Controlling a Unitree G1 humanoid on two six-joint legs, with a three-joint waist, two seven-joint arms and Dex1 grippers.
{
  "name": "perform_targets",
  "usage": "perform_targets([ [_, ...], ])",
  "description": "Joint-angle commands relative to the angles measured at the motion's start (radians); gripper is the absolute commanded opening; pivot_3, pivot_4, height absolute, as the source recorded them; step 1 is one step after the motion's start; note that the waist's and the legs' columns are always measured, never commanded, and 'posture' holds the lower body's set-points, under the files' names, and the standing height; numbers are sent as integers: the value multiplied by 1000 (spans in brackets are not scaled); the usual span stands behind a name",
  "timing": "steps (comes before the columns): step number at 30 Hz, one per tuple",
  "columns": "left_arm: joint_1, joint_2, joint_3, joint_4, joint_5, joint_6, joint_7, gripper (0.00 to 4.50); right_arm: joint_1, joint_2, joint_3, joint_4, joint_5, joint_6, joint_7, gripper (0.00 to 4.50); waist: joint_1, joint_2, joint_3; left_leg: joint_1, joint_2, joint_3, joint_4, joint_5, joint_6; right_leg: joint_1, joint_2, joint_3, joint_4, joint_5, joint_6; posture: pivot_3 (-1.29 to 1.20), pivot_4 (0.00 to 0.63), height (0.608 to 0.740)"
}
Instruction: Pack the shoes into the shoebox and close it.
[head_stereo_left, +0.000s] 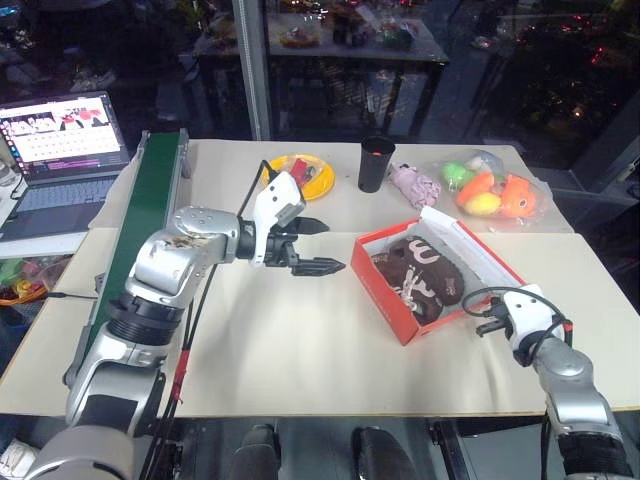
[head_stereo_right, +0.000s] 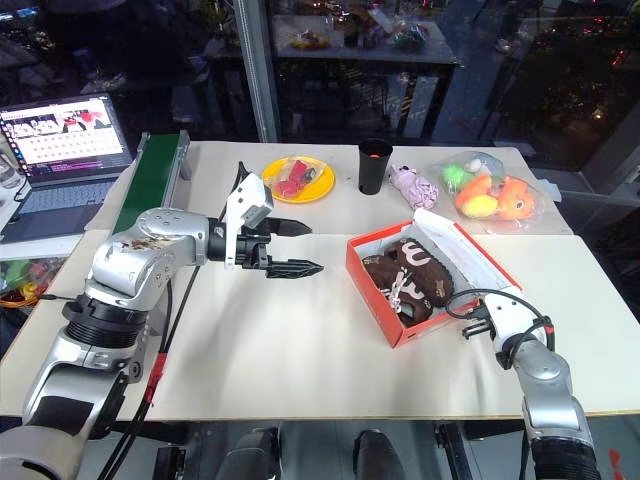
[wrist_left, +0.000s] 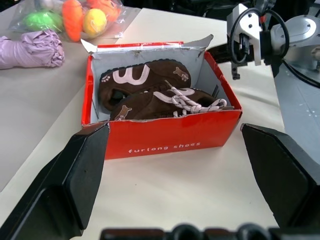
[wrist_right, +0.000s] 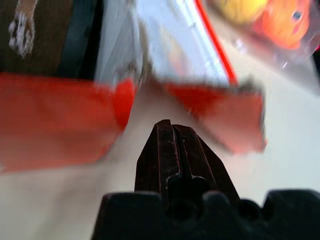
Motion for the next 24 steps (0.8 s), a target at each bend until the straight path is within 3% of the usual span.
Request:
perform_targets([
  [1,-14,18,31,-35,-5,5,0,4500,-39,-34,-10,15,-35,-109,-51,29,0,0,0,0,0,0,0,0,0,0,0,0,0,0,0,0,150,736],
  [10,-36,8,19,-10,-1,-5,-12,4500,21,-81,-41,-138,-89,-240,-98,29,-1,0,0,0,0,0,-1,0,0,0,0,0,0,0,0,0,150,736],
  [15,-52,-6,11,16,5,-18,-23,4500,62,-107,-56,-266,-84,-248,-70,29,0,0,0,0,0,0,-1,0,0,0,0,0,0,0,1,0,150,736],
  [24,-68,-23,4,40,22,-31,-44,4500,97,-87,-34,-307,-76,-197,-46,29,1,0,0,0,0,0,-1,0,0,1,0,0,-1,-1,1,0,150,736],
])
